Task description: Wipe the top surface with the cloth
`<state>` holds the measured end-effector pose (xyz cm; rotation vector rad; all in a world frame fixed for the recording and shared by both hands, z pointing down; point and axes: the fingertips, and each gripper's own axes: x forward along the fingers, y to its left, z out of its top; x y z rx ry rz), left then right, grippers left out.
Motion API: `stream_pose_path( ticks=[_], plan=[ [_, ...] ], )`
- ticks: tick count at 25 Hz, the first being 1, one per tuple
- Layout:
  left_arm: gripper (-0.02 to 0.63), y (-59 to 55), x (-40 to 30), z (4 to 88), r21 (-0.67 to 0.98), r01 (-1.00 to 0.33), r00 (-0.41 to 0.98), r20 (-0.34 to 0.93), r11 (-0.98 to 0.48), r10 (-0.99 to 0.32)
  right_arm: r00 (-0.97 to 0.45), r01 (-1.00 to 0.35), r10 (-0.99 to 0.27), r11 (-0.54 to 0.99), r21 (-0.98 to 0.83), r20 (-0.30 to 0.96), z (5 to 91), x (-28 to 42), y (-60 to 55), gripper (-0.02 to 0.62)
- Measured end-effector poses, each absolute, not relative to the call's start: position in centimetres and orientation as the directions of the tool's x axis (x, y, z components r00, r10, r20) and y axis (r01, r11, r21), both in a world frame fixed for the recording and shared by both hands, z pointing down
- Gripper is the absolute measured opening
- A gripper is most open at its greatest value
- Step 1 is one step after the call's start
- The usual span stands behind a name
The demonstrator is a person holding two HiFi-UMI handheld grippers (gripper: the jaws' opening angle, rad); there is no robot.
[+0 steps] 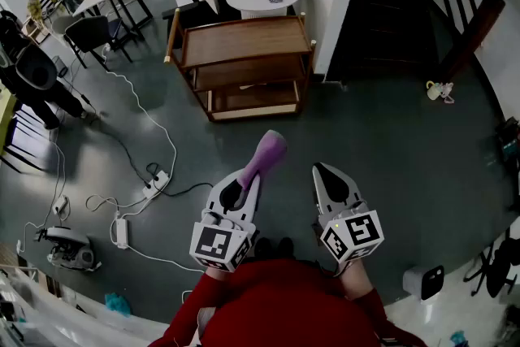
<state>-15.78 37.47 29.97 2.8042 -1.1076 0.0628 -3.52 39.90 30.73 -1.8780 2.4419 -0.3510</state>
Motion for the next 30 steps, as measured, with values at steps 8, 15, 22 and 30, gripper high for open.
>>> stream_pose_path(
  ticks=[8, 15, 22, 30],
  plan=[
    [0.053, 37.3, -15.8, 30.4, 0.101, -0.684, 0.73, 0.096, -0.723, -0.677, -0.264, -0.949, -0.959, 0.239, -0.206, 0.105, 31.0, -3.4, 39.8, 0.012],
    [0.053, 37.3, -15.7, 30.9, 0.122, -0.69, 0.724, 0.104, -0.714, -0.682, -0.255, -0.949, -0.961, 0.228, -0.218, 0.103, 31.2, -2.8, 40.1, 0.012],
    [0.052, 37.0, -14.7, 31.2, 0.127, -0.69, 0.724, 0.115, -0.713, -0.68, -0.255, -0.943, -0.961, 0.224, -0.246, 0.103, 31.4, -1.6, 39.8, 0.012],
    [0.052, 34.2, -13.2, 30.7, 0.106, -0.714, 0.7, 0.111, -0.692, -0.705, -0.264, -0.939, -0.961, 0.235, -0.252, 0.087, 31.4, 0.8, 37.7, 0.012]
  ],
)
